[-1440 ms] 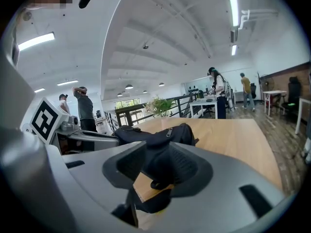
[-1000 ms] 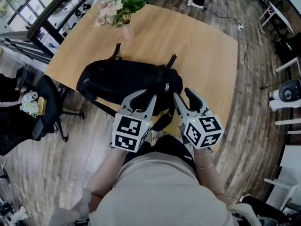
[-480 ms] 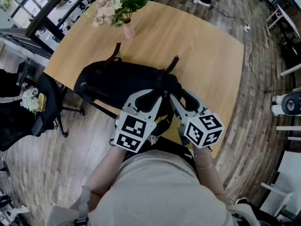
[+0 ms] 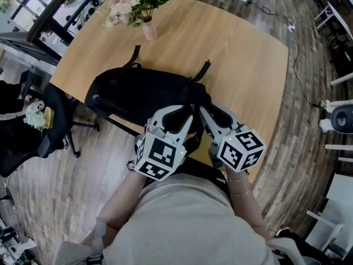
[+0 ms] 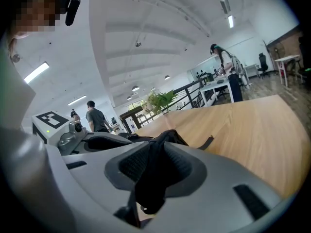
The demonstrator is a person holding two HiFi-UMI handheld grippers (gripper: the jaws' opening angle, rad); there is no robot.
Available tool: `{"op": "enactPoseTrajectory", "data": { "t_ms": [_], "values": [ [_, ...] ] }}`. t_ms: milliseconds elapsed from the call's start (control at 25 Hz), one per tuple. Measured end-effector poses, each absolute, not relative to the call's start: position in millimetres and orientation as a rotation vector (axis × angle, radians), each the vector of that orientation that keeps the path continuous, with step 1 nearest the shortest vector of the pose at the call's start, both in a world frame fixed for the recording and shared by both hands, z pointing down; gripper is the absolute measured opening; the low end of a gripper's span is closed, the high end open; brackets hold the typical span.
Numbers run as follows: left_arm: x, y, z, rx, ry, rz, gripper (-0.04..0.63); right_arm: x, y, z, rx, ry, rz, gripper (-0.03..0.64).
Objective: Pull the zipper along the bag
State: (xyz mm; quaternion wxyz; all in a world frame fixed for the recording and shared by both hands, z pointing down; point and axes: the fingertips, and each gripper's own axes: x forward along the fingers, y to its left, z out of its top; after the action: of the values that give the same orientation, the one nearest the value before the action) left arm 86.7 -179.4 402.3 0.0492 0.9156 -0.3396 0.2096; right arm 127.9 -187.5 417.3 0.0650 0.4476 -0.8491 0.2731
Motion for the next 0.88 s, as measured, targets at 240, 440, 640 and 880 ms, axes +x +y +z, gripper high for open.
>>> {"op": "enactPoseTrajectory", "data": {
  "t_ms": [240, 440, 640, 880],
  "values": [
    [97, -175, 399, 2.899, -0.979, 0.708, 0.1, 123, -188, 416, 1.346, -2.555, 0.837, 0.091],
    [103, -173, 406, 2.974, -0.927, 0.843, 0.1, 124, -187, 415, 1.348, -2.555, 0.86, 0.089],
    [105, -174, 416, 3.006, -0.898, 0.955, 0.1, 122, -186, 416, 1.343, -2.559, 0.883, 0.086],
    [108, -177, 423, 3.011, -0.884, 0.98, 0.1, 120, -186, 415, 1.337, -2.565, 0.899, 0.081]
  ]
}}
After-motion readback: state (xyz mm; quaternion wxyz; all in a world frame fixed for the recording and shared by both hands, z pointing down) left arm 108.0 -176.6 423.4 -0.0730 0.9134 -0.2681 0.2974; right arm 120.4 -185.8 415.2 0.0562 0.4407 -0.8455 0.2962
